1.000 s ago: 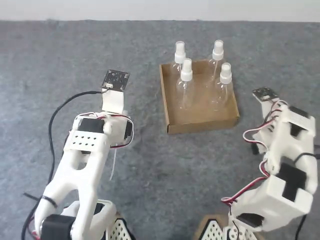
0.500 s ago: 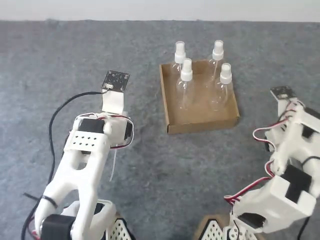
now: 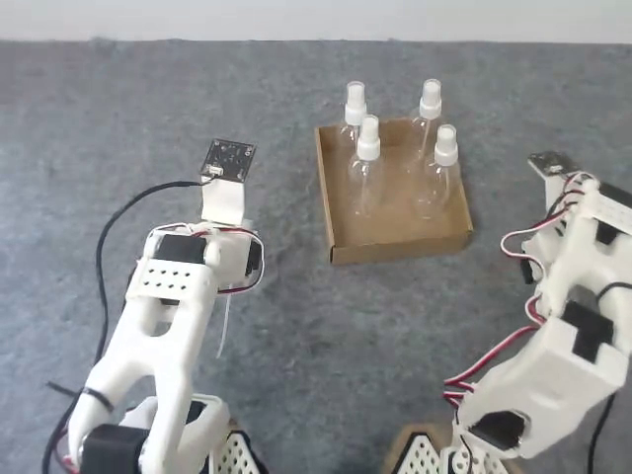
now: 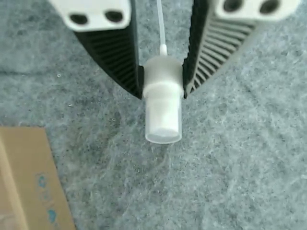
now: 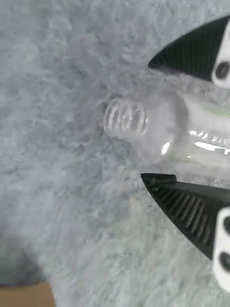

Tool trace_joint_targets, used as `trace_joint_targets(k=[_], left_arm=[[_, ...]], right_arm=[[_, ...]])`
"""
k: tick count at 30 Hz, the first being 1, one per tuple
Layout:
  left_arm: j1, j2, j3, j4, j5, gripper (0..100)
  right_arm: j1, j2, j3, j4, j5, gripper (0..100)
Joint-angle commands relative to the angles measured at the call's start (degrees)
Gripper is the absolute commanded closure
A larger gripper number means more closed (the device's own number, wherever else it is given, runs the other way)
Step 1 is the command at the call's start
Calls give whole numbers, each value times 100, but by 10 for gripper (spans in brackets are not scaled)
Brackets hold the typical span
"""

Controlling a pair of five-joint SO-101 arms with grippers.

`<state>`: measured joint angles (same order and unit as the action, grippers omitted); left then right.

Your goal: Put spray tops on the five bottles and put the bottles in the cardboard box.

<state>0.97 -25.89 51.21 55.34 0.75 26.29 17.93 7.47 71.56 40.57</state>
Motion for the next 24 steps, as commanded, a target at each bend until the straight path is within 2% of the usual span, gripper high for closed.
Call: trace_joint_targets(k=[1, 4, 9, 14, 17, 20, 24], left_arm=[[18, -246, -13, -132, 35, 977], [18, -246, -13, -132, 35, 977], [18, -255, -22, -132, 35, 977], [-18, -299, -154, -185, -26, 978], [-26, -299, -488, -132, -299, 980], [-44, -308, -1051, 255, -273, 980], [-44, -308, -2123, 949, -9, 980]], right_arm=[[145, 57, -378, 48, -35, 772], [163, 119, -378, 48, -35, 826], [127, 13, -466, 119, -35, 998], [66, -637, -888, 884, -44, 993], [-233, -1464, -967, 1279, -105, 992], [-690, -2492, -835, 1429, -527, 992], [-1640, -3855, -211, 1297, -1073, 992]])
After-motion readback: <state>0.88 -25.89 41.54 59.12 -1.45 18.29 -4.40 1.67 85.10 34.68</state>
